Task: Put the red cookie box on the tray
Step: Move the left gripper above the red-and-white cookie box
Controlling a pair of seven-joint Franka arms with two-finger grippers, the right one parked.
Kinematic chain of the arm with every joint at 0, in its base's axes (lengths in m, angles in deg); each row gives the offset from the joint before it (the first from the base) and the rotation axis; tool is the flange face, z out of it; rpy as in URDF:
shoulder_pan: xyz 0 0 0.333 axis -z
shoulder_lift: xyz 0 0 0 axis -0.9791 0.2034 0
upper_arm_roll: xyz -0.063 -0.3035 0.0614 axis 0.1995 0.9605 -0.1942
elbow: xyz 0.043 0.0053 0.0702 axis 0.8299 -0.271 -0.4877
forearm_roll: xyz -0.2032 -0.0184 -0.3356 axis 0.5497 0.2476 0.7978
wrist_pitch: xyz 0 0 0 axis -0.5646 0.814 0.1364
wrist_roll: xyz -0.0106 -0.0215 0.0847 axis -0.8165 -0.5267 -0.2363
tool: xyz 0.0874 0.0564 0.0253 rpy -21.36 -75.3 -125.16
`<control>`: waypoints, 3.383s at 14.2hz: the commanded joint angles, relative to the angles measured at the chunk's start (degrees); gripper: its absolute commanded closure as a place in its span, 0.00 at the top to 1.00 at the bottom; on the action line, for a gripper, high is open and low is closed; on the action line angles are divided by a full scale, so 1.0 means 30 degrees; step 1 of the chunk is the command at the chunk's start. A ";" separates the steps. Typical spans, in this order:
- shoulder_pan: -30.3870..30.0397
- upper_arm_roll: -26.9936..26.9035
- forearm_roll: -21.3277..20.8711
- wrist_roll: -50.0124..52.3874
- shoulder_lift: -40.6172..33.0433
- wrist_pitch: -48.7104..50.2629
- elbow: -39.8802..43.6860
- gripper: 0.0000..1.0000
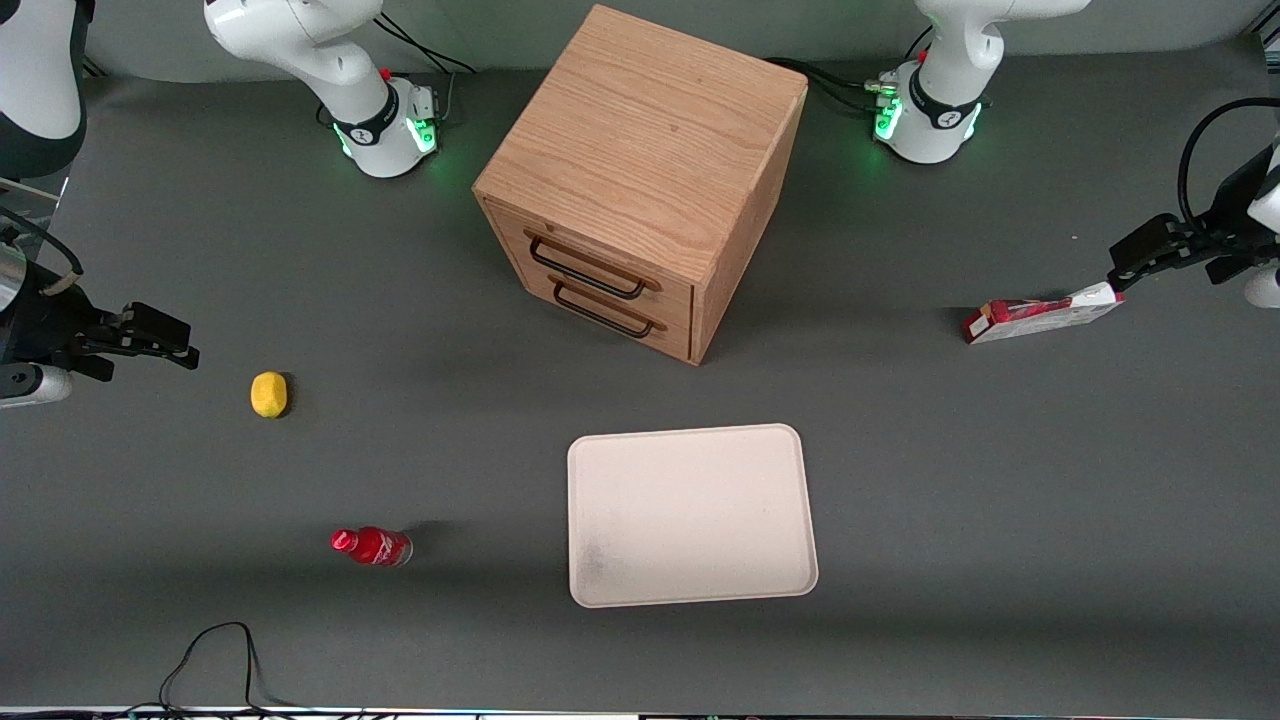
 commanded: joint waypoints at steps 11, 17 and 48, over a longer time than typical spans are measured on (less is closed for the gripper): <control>-0.0215 0.0146 0.0351 -0.0352 0.0347 0.0636 0.0551 1.00; -0.0914 -0.0030 0.0322 -0.0265 0.0347 0.0723 0.0318 1.00; -0.5400 -0.0059 0.0146 1.8262 -0.7417 -0.1646 -0.9878 1.00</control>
